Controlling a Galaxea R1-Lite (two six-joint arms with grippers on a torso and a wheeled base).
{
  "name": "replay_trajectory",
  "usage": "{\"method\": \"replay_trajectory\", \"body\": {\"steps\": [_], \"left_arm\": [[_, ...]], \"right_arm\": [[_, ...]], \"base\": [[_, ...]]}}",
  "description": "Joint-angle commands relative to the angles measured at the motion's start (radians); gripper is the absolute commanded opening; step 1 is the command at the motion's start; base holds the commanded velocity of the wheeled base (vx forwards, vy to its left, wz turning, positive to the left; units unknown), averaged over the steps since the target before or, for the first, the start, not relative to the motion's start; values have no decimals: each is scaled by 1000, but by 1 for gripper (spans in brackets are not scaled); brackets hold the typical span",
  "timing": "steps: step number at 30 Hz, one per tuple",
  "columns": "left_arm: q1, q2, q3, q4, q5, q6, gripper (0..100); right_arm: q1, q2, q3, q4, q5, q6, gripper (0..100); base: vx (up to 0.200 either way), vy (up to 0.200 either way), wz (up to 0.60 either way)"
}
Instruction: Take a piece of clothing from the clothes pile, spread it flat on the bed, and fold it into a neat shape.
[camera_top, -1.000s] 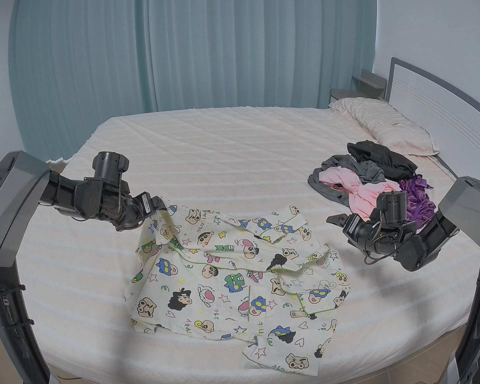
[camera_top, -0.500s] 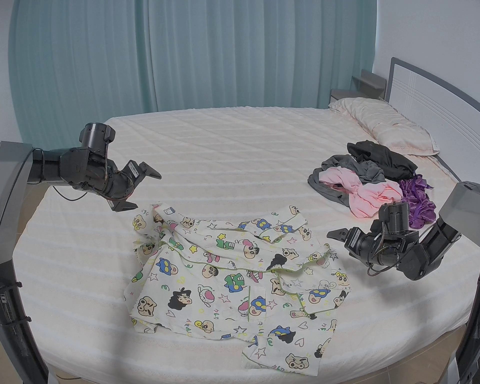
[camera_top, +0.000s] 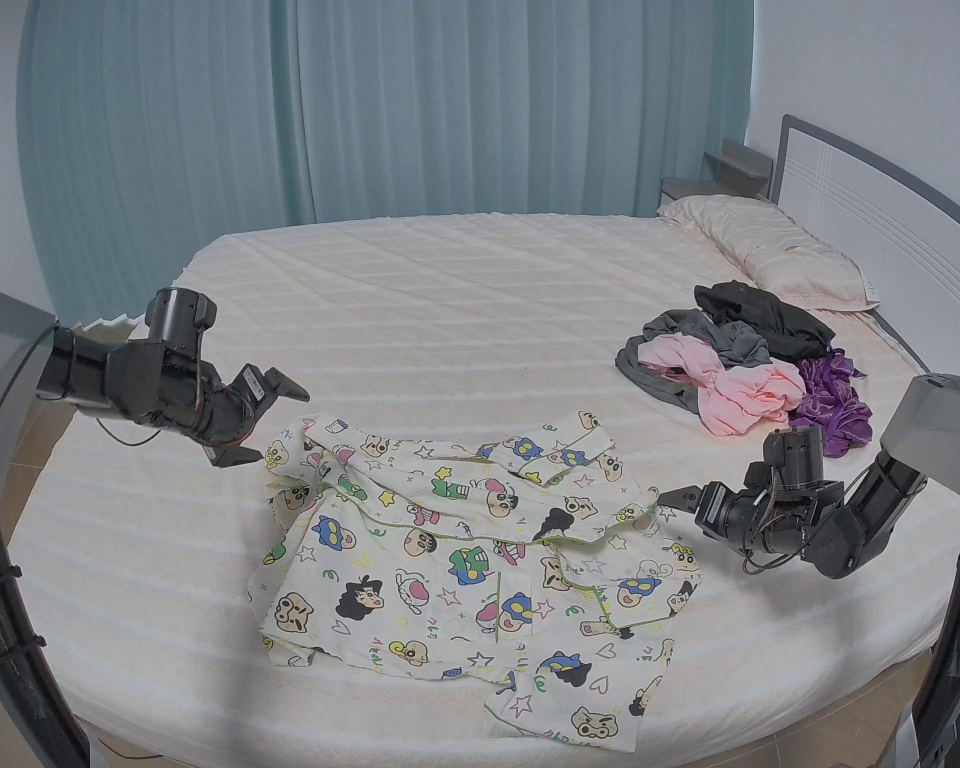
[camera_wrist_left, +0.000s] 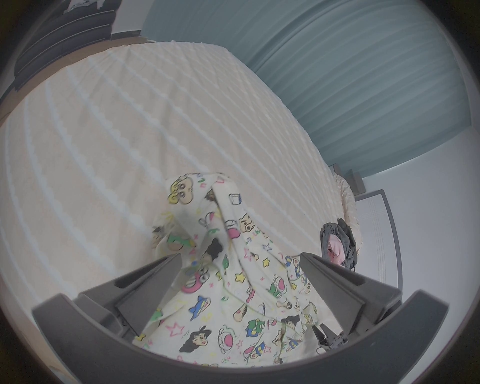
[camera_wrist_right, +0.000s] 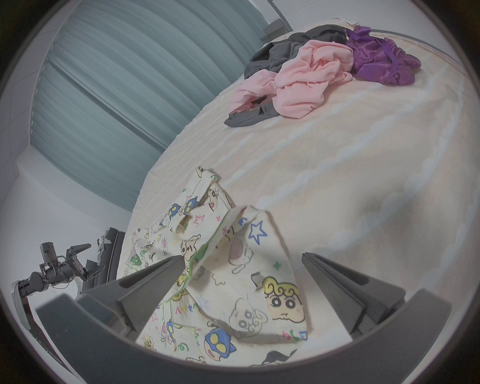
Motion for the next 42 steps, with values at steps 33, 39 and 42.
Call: {"method": "replay_trajectory", "body": {"steps": [33,39,42], "left_arm": [[-52,-493,688,-314,79,-288,100],[-52,-494,718,-316,76,-288,100],[-52,-494,725,-316,76,-289,100]], "right_arm": [[-17,105,42,-67,73,-1,0],[-91,57,74,-67,73,17,0],[-134,30,94,-67,76,12,0]], "base": [[0,0,0],[0,0,0],[0,0,0]]}}
